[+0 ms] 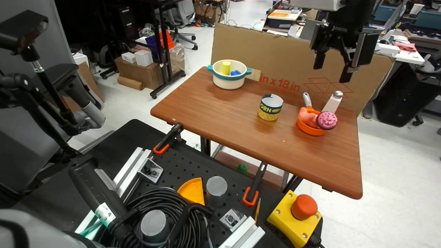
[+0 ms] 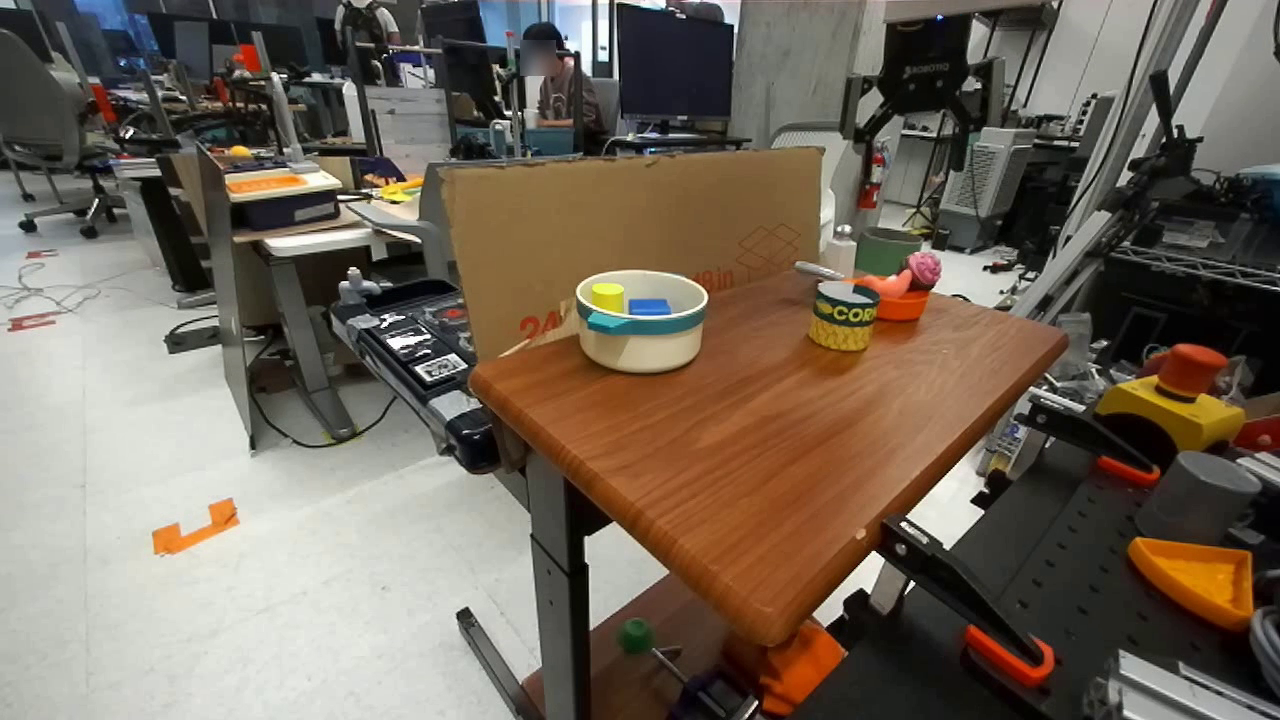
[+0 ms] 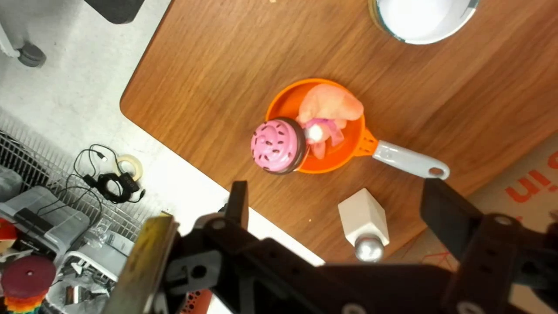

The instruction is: Uncover the can and put the pink ball inside and the red plush to the white bowl

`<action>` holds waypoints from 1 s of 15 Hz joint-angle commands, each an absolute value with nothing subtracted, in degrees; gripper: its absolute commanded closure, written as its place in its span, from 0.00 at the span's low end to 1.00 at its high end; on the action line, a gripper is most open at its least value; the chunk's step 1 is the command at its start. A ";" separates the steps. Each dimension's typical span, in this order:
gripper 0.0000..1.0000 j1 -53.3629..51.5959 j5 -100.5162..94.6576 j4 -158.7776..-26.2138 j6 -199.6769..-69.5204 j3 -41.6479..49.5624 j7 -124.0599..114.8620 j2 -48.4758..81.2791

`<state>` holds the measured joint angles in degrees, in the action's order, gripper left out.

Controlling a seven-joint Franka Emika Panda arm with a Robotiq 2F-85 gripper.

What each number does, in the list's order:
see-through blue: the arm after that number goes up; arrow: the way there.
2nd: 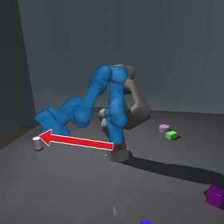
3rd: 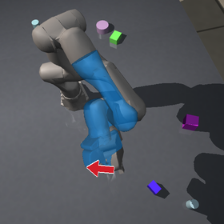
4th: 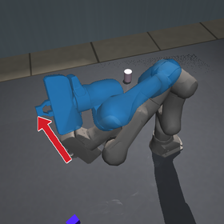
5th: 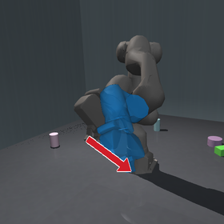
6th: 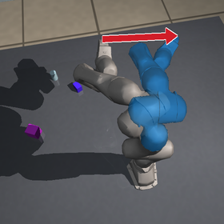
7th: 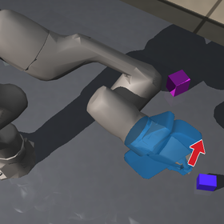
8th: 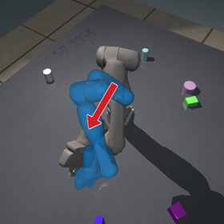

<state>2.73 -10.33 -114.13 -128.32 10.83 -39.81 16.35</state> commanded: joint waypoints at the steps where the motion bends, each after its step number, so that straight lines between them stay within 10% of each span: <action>1: 0.00 4.31 -7.30 -114.73 -127.74 11.14 -38.58 14.19; 15: 0.00 8.18 -2.76 -112.67 -127.34 12.95 -39.04 14.04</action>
